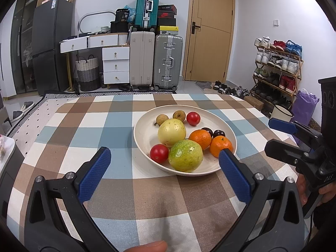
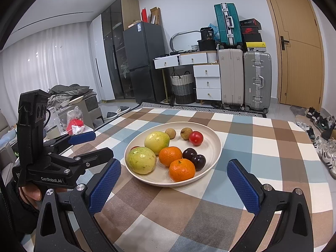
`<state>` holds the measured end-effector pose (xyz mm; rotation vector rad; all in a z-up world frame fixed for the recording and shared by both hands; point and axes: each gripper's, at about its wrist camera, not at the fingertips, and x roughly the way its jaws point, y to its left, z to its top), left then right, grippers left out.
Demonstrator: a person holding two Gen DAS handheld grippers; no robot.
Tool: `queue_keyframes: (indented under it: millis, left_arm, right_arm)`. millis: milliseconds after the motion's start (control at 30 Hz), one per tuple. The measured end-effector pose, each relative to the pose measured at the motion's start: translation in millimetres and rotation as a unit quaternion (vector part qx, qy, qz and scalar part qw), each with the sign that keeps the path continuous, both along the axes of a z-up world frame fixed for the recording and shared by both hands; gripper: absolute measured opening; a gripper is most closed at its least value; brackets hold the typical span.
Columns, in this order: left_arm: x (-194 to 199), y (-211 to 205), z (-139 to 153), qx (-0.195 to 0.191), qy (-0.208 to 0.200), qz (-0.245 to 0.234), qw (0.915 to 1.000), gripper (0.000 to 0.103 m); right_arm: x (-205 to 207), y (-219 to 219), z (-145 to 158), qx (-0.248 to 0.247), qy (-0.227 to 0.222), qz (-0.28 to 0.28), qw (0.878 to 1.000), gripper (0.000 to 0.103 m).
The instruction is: Organize fruits
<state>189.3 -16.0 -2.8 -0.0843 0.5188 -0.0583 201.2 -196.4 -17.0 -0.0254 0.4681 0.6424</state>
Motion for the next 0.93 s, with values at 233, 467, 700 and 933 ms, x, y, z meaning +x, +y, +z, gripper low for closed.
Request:
queue_keyframes:
  millis: [233,467,700,933]
  left_arm:
    - [0.5,-0.2,-0.3,0.000,0.001,0.001,1.0000,0.102]
    - [0.4,-0.2,-0.2,0.000,-0.002,-0.001,1.0000,0.102]
    - [0.4,1.2,-2.1,0.001,-0.004,-0.001,1.0000,0.102]
    - [0.3,2.3,-3.2,0.001,-0.007,-0.003,1.0000,0.102]
  right_arm:
    - [0.4,-0.2,0.3,0.000,0.000,0.000,1.000,0.103]
    - [0.4,-0.1,0.6,0.000,0.000,0.000,1.000,0.103]
    - [0.0,-0.3,-0.3,-0.001,-0.001,0.001,1.000,0.103]
    - [0.1,0.2,0.2,-0.001,0.000,0.000,1.000,0.103]
